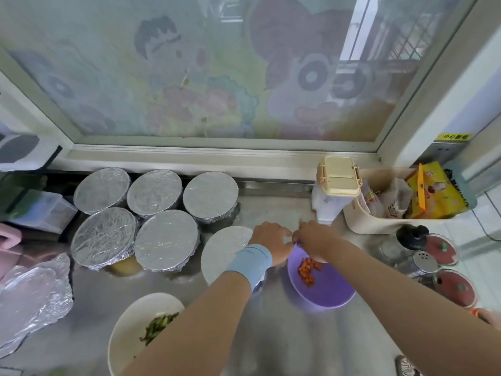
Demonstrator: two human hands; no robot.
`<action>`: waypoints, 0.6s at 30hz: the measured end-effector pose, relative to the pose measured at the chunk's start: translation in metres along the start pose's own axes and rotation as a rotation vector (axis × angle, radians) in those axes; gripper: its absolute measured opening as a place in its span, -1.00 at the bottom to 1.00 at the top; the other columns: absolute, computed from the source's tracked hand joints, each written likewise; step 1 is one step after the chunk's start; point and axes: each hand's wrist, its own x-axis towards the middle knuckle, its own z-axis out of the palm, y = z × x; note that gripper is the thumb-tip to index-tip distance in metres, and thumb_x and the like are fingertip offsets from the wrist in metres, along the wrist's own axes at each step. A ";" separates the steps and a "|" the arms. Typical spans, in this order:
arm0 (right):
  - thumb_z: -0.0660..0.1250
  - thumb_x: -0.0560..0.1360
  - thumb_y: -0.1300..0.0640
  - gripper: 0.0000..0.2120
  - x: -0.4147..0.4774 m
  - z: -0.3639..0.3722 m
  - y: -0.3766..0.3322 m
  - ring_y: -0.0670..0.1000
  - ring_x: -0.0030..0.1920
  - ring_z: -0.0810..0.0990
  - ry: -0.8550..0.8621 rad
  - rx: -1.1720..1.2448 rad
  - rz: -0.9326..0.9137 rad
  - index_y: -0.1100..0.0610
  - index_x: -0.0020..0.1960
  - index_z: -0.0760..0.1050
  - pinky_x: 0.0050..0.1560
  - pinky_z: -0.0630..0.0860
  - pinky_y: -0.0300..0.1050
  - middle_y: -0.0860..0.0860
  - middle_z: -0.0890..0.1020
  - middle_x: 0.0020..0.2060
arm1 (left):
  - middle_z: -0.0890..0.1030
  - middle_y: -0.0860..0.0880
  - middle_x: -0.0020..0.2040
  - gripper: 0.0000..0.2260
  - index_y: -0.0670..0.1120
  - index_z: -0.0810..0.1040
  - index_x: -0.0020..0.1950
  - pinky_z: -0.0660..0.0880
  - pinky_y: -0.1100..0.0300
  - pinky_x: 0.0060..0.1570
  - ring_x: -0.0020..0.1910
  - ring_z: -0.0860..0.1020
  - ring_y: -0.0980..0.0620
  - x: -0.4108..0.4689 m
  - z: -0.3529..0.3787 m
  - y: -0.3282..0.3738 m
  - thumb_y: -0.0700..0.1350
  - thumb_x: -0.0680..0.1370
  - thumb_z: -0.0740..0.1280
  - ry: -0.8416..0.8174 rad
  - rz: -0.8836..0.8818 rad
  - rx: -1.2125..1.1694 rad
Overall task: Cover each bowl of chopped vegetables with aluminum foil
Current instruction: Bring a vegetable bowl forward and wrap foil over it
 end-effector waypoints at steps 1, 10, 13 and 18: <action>0.20 0.61 0.08 -0.76 -0.002 -0.001 -0.002 0.08 0.21 0.46 -0.059 0.073 -0.011 -0.07 0.23 0.53 0.08 0.42 -0.06 0.00 0.50 0.16 | 0.52 0.00 0.33 -0.65 0.06 0.51 0.34 0.29 0.05 0.35 0.34 0.39 -0.07 -0.003 0.000 -0.004 0.04 0.56 0.21 0.027 -0.006 -0.031; 0.26 0.47 0.09 -0.61 -0.021 -0.028 -0.057 0.10 0.14 0.55 -0.229 0.277 0.085 0.07 0.30 0.45 0.11 0.52 -0.02 0.04 0.57 0.19 | 0.42 0.00 0.39 -0.65 0.05 0.44 0.38 0.27 0.05 0.38 0.40 0.30 -0.04 -0.046 -0.015 -0.057 -0.06 0.58 0.20 0.181 -0.146 -0.138; 0.34 0.40 -0.11 -0.33 -0.015 -0.032 -0.082 0.11 0.26 0.44 0.025 0.472 0.134 -0.03 0.44 0.21 0.24 0.41 0.03 0.06 0.41 0.32 | 0.39 -0.06 0.41 -0.59 0.01 0.38 0.45 0.29 0.02 0.36 0.40 0.29 -0.09 -0.063 -0.021 -0.079 -0.03 0.59 0.22 0.233 -0.276 -0.096; 0.46 0.13 -0.41 0.31 -0.021 -0.009 -0.142 0.14 0.56 -0.20 0.027 0.307 0.011 -0.12 0.55 -0.33 0.44 0.16 0.26 0.05 -0.30 0.55 | 0.21 -0.10 0.47 -0.51 -0.06 0.20 0.51 0.28 -0.02 0.36 0.46 0.19 -0.12 -0.084 -0.019 -0.101 -0.09 0.59 0.23 0.171 -0.409 -0.220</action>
